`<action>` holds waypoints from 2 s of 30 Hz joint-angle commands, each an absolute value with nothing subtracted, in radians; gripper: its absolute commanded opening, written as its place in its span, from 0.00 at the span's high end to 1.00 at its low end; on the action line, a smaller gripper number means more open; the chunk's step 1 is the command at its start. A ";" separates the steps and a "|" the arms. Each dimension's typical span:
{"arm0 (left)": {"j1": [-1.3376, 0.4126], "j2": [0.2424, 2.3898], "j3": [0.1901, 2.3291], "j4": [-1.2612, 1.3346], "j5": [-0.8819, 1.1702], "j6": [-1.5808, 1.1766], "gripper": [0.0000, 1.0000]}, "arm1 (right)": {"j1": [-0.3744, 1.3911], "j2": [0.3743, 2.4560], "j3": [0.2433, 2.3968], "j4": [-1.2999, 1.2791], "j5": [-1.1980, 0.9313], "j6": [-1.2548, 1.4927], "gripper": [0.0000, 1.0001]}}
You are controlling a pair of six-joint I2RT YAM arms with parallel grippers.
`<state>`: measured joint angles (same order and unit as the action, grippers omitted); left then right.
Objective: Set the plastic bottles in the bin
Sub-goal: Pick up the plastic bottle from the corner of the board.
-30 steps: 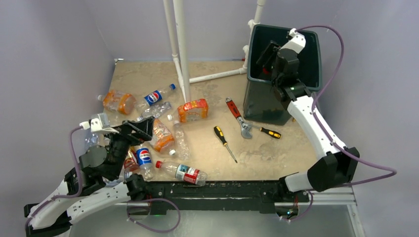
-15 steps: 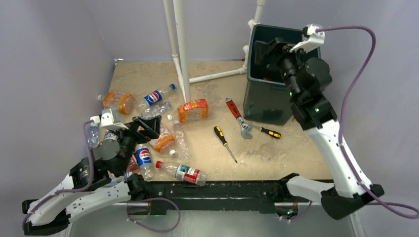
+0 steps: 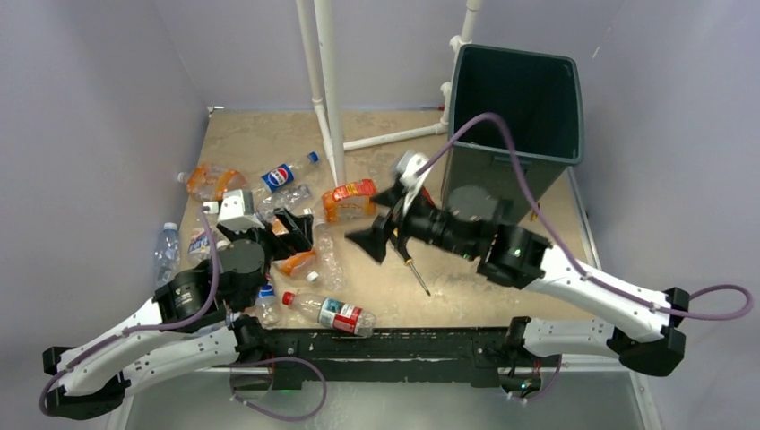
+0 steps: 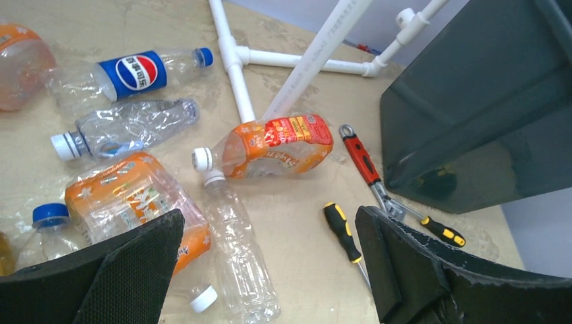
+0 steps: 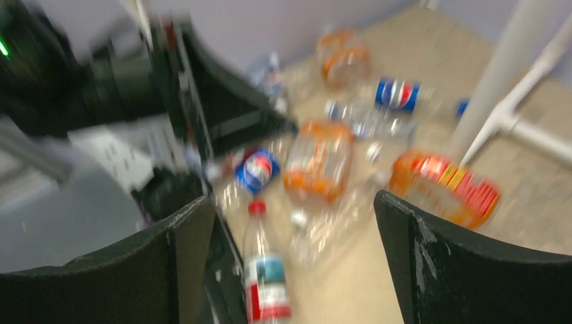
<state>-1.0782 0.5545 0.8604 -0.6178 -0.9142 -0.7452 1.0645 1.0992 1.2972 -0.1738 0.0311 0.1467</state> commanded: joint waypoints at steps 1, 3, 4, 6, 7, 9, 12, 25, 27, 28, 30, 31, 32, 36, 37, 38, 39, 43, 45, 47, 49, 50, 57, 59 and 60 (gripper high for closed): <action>-1.075 0.583 0.901 -0.693 -0.947 -0.837 0.01 | 1.134 1.038 1.094 -0.135 0.037 0.195 0.08; -1.076 0.591 0.898 -0.722 -0.957 -0.866 0.01 | 1.134 1.015 1.003 -0.092 0.069 0.231 0.06; -1.075 0.595 0.894 -0.737 -0.962 -0.882 0.01 | 1.134 1.007 0.961 -0.072 0.068 0.243 0.05; -1.075 0.603 0.884 -0.750 -0.959 -0.902 0.04 | 1.134 0.991 0.877 -0.012 0.012 0.261 0.04; -1.076 0.606 0.877 -0.749 -0.953 -0.904 0.05 | 1.135 0.983 0.849 -0.006 -0.026 0.269 0.04; -1.075 0.615 0.864 -0.749 -0.941 -0.915 0.06 | 1.135 0.961 0.775 0.059 -0.030 0.312 0.04; -1.075 0.633 0.861 -0.772 -0.925 -0.936 0.06 | 1.135 0.946 0.674 0.091 -0.003 0.365 0.04; -1.075 0.663 0.803 -0.879 -0.807 -1.068 0.07 | 1.152 1.073 0.523 0.220 -0.223 0.398 0.12; -1.075 0.658 0.793 -0.864 -0.784 -1.064 0.07 | 1.198 1.137 0.542 0.212 -0.218 0.366 0.10; -1.075 0.655 0.790 -0.861 -0.775 -1.063 0.08 | 1.228 1.166 0.553 0.207 -0.194 0.350 0.09; -1.075 0.646 0.791 -0.864 -0.769 -1.062 0.08 | 1.265 1.228 0.582 0.192 -0.179 0.325 0.07; -1.075 0.640 0.789 -0.866 -0.768 -1.062 0.09 | 1.279 1.259 0.595 0.188 -0.172 0.317 0.07; -1.076 0.634 0.790 -0.869 -0.768 -1.062 0.09 | 1.291 1.287 0.609 0.185 -0.165 0.310 0.07; -1.075 0.601 0.783 -0.877 -0.766 -1.065 0.09 | 1.337 1.365 0.651 0.185 -0.127 0.289 0.07; -1.076 0.595 0.782 -0.882 -0.765 -1.068 0.09 | 1.345 1.378 0.660 0.186 -0.111 0.288 0.07; -1.076 0.587 0.781 -0.886 -0.765 -1.069 0.09 | 1.350 1.391 0.668 0.191 -0.100 0.288 0.07; -1.075 0.578 0.781 -0.893 -0.767 -1.070 0.09 | 1.355 1.404 0.673 0.194 -0.087 0.287 0.08; -1.075 0.551 0.778 -0.908 -0.769 -1.081 0.09 | 1.376 1.467 0.699 0.200 -0.020 0.292 0.08; -1.075 0.541 0.779 -0.907 -0.769 -1.082 0.09 | 1.388 1.494 0.713 0.195 0.012 0.294 0.08; -1.076 0.537 0.780 -0.907 -0.769 -1.082 0.09 | 1.397 1.518 0.726 0.182 0.057 0.301 0.07; -1.076 0.537 0.778 -0.907 -0.768 -1.081 0.09 | 1.402 1.538 0.734 0.170 0.094 0.311 0.07; -1.075 0.538 0.777 -0.907 -0.768 -1.083 0.09 | 1.403 1.546 0.737 0.164 0.113 0.319 0.08; -1.075 0.545 0.782 -0.900 -0.767 -1.076 0.09 | 1.420 1.528 0.718 0.172 0.099 0.306 0.24; -1.075 0.543 0.794 -0.900 -0.766 -1.075 0.09 | 1.429 1.498 0.723 0.144 0.066 0.287 0.28; -1.075 0.543 0.806 -0.897 -0.763 -1.075 0.09 | 1.438 1.478 0.729 0.123 0.057 0.274 0.32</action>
<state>-1.0782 0.5411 0.7868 -0.9073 -0.7692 -1.0641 1.4117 1.5528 0.7013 0.1467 0.0860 0.3126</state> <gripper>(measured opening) 0.910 0.729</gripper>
